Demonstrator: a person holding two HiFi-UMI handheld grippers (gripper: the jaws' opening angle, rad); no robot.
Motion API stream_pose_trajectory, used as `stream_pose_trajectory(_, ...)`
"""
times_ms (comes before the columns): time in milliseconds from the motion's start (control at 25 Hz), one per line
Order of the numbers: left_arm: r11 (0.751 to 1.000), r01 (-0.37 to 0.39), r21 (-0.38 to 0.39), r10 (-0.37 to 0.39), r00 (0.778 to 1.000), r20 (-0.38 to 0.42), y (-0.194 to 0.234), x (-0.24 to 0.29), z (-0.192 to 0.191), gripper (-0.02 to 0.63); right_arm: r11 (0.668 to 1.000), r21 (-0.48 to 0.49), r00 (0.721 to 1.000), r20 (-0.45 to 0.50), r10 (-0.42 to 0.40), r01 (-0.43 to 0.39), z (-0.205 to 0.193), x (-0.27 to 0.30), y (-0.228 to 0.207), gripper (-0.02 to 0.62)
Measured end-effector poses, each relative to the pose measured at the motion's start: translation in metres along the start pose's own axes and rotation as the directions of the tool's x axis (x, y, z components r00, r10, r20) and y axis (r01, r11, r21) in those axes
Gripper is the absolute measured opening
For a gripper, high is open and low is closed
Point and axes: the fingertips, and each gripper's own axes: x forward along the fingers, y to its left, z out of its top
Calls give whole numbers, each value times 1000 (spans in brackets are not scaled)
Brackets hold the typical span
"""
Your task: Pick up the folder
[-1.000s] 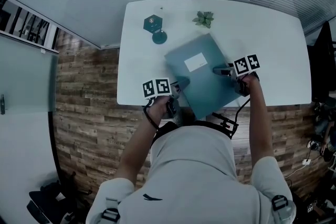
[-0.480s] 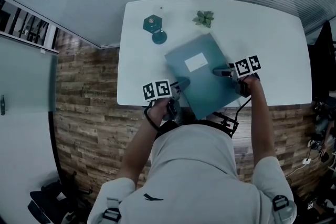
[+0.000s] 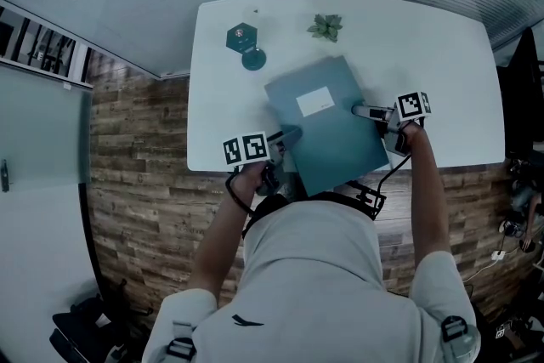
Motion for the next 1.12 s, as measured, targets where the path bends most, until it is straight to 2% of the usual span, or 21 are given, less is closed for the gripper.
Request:
stream_pose_trajectory(80, 1000, 6, 14, -6, 1000, -11, 2, -2, 0, 311, 995, 97, 999, 15, 31, -32, -5, -3, -3, 384)
stream_pose_trajectory(160, 1000, 19, 22, -18, 1000, -25, 4, -6, -1, 311, 988, 136, 997, 17, 76, -77, -10, -4, -5, 379)
stream_pose_trajectory(240, 999, 51, 10, -50, 998, -26, 1, -7, -3, 311, 981, 120, 987, -26, 158, -154, -22, 0, 3, 354)
stream_pose_trajectory(280, 998, 69, 0, -69, 997, -17, -2, -6, -3, 308, 971, 110, 973, -69, 222, -213, -32, 6, 13, 331)
stream_pose_trajectory(360, 995, 100, -13, -100, 995, 13, -8, -4, -1, 302, 945, 97, 940, -113, 322, -312, -49, 16, 35, 349)
stream_pose_trajectory(400, 993, 114, -12, -114, 993, 27, -10, -5, 1, 304, 939, 90, 935, -102, 341, -333, -52, 19, 41, 353)
stream_pose_trajectory(560, 985, 171, 14, -171, 985, 10, -16, -13, 8, 304, 938, 51, 935, -75, 346, -343, -50, 18, 49, 350)
stream_pose_trajectory(680, 977, 213, 26, -214, 977, 15, -25, -23, 11, 304, 936, -50, 934, -100, 343, -349, -46, 14, 69, 337)
stream_pose_trajectory(760, 967, 247, 62, -249, 968, 26, -37, -30, 17, 301, 922, -142, 931, -112, 347, -361, -41, 7, 87, 331)
stream_pose_trajectory(840, 948, 296, 115, -302, 952, 42, -52, -41, 25, 301, 894, -227, 923, -105, 371, -385, -36, -3, 106, 324)
stream_pose_trajectory(920, 919, 366, 147, -377, 924, 59, -66, -55, 36, 299, 863, -278, 905, -84, 416, -423, -31, -15, 124, 324)
stream_pose_trajectory(1000, 873, 460, 165, -473, 879, 53, -91, -69, 44, 301, 824, -309, 875, -63, 480, -475, -25, -25, 144, 324)
stream_pose_trajectory(1080, 822, 539, 181, -554, 832, 36, -116, -80, 50, 378, 781, -349, 843, -54, 536, -519, -22, -33, 163, 324)
stream_pose_trajectory(1120, 803, 564, 195, -579, 814, 30, -127, -85, 53, 380, 763, -372, 832, -51, 552, -529, -20, -36, 173, 324)
